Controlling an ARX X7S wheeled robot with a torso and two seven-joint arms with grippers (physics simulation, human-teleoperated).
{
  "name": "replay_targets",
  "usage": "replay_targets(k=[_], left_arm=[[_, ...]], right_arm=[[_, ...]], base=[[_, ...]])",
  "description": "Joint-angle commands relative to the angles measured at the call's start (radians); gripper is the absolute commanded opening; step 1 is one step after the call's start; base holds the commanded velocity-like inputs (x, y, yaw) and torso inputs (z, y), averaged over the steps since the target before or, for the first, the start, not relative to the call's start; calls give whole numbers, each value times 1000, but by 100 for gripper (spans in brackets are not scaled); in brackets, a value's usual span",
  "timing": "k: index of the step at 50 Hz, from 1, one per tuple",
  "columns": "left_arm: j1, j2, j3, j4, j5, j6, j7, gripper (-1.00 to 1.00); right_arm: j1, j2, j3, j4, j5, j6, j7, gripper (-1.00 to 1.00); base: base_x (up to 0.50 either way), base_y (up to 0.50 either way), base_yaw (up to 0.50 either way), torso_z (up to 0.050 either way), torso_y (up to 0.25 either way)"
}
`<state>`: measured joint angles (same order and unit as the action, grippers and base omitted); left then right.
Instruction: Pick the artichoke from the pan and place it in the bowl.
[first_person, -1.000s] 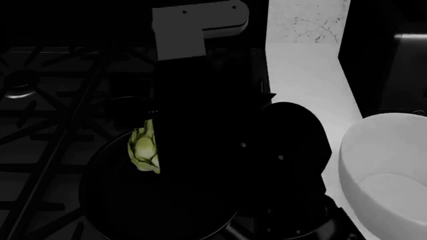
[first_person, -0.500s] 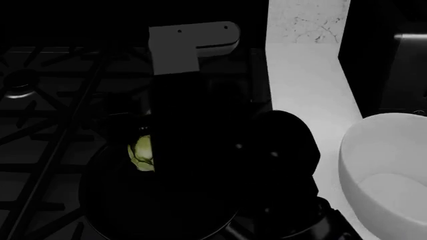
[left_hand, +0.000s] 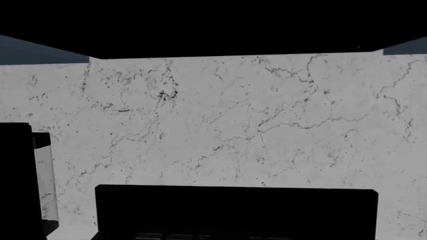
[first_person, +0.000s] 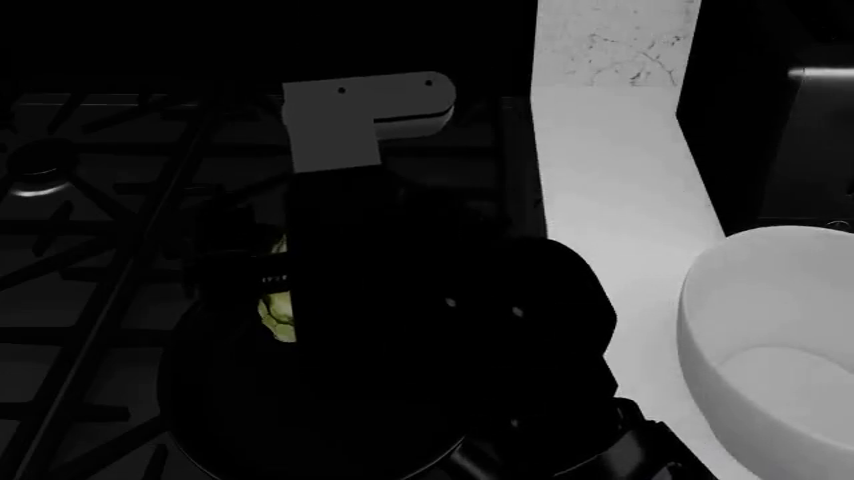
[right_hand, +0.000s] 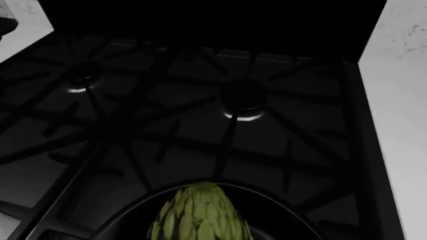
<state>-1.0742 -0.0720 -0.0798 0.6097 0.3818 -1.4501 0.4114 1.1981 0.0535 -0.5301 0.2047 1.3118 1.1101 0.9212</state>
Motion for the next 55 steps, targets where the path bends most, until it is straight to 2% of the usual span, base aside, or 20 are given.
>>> replay_targets(k=[1, 55], left_arm=[[13, 13, -21, 21, 2, -10, 14, 100], [26, -4, -43, 17, -46, 6, -20, 100]], right_arm=[[9, -14, -17, 2, 1, -12, -33, 100], [11, -3, -138, 129, 15, -123, -116, 100]], base=[[0, 0, 0, 0, 0], [0, 0, 0, 0, 0]])
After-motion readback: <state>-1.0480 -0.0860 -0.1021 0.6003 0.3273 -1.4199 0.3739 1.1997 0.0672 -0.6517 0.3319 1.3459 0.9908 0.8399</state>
